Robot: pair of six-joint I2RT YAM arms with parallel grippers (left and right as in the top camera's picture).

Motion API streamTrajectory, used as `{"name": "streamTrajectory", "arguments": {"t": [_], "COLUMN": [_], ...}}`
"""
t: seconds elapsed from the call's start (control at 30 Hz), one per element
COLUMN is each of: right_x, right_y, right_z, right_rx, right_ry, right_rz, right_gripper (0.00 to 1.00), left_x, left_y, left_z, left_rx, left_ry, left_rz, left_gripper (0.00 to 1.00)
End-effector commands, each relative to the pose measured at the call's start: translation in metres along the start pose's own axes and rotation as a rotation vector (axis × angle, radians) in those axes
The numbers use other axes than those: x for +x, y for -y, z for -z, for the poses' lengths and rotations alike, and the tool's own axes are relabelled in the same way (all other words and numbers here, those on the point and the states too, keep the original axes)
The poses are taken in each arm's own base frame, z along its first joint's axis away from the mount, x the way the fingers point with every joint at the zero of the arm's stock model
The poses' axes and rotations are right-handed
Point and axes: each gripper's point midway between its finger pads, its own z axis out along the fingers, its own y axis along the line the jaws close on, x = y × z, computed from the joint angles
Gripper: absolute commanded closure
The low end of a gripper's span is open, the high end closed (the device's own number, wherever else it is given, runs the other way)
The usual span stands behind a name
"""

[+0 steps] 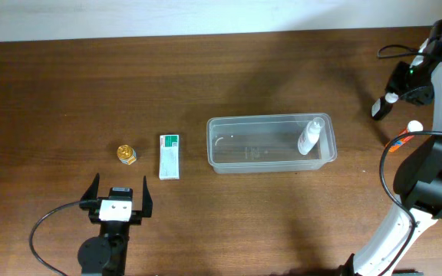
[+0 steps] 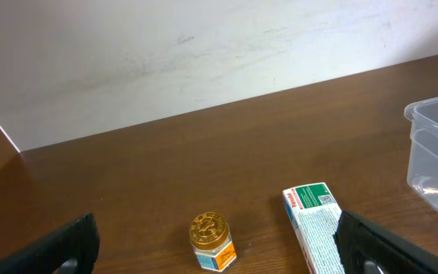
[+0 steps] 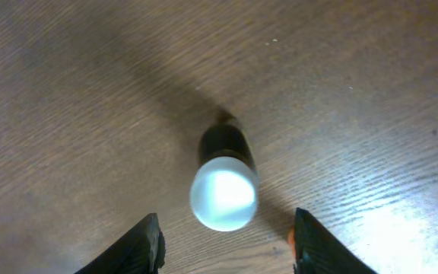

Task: Pack container
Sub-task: 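Lower the right gripper around the brown bottle's white cap and grasp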

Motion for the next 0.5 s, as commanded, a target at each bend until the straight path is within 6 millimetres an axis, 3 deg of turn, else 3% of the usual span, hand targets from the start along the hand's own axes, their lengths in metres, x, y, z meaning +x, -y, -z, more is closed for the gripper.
{"name": "streamTrajectory", "arguments": {"t": [0.0,0.23,0.47], "right_x": [-0.008,-0.001,-0.001], "right_y": [-0.008,-0.005,0.001], "right_z": [0.008,-0.018,-0.029], "right_rx": [-0.039,-0.035,-0.025], "right_ry": [0.031,-0.021,-0.032], "right_rz": [0.088,0.17,0.216], "right_gripper": [0.5,0.5,0.51], "left_x": [0.0,0.0,0.0], "left_y": [0.002,0.002,0.002], "left_z": [0.0,0.0,0.0], "left_rx": [0.01,0.01,0.01], "left_ry": [0.002,0.002,0.002], "left_rz": [-0.008,-0.008,-0.008], "left_gripper": [0.01,0.01,0.01]}}
